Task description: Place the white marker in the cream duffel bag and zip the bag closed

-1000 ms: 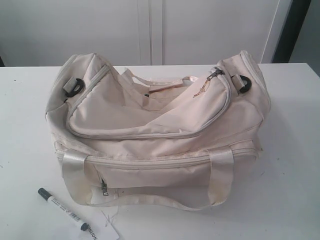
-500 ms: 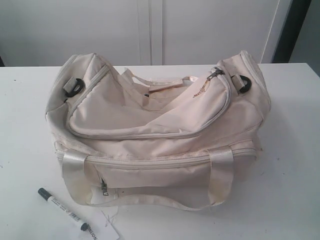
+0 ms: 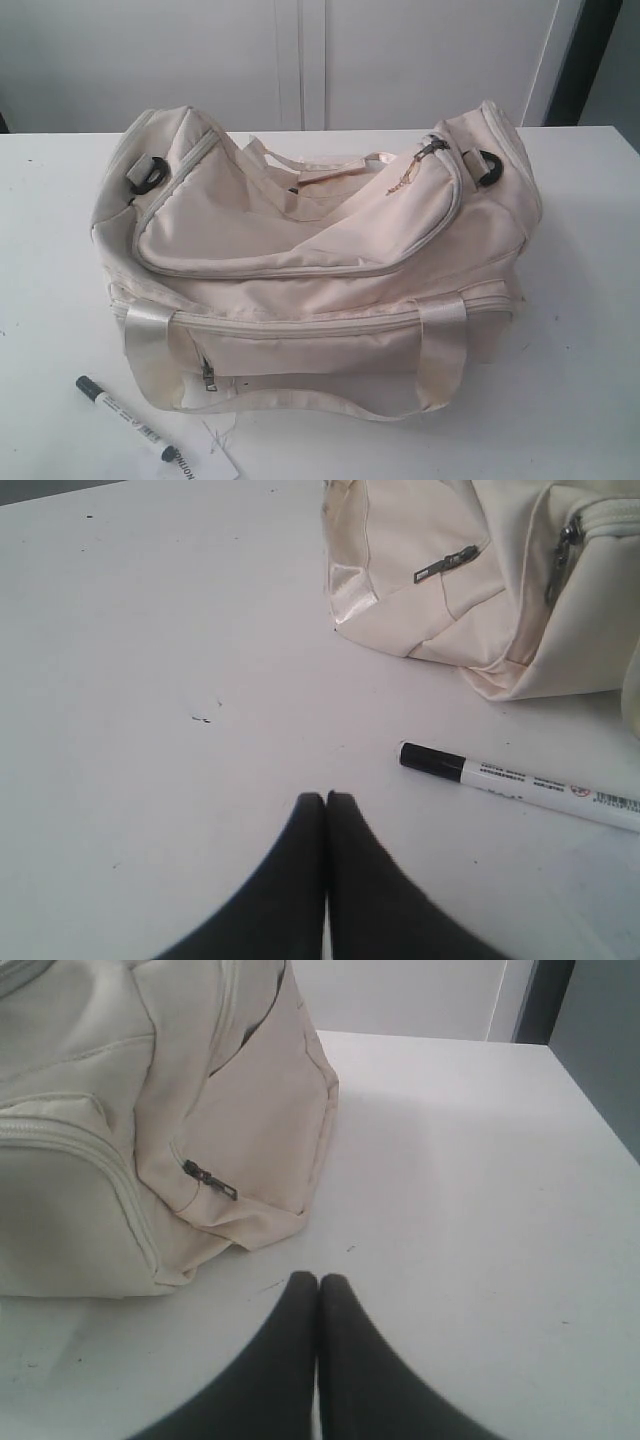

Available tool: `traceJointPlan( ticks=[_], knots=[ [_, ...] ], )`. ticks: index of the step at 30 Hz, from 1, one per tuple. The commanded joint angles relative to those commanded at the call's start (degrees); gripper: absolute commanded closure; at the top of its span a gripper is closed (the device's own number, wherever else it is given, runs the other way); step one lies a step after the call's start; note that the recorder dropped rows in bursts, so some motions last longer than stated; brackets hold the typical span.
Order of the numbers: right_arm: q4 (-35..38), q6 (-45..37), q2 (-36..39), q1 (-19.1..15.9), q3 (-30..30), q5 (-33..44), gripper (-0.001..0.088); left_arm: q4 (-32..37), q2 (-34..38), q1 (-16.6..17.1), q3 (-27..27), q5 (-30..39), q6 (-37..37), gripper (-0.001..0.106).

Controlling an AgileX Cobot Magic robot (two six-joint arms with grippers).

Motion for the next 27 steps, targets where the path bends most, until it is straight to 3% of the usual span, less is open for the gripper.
traceJointPlan(
  ticks=[15,27],
  knots=[
    [0.0,0.0,0.0,0.0,0.0,-1.2,0.0868,0.0,0.0,0.0,0.0,0.0,0.0,0.105],
    [0.0,0.0,0.0,0.0,0.0,-21.1,0.0868,0.0,0.0,0.0,0.0,0.0,0.0,0.105]
  ],
)
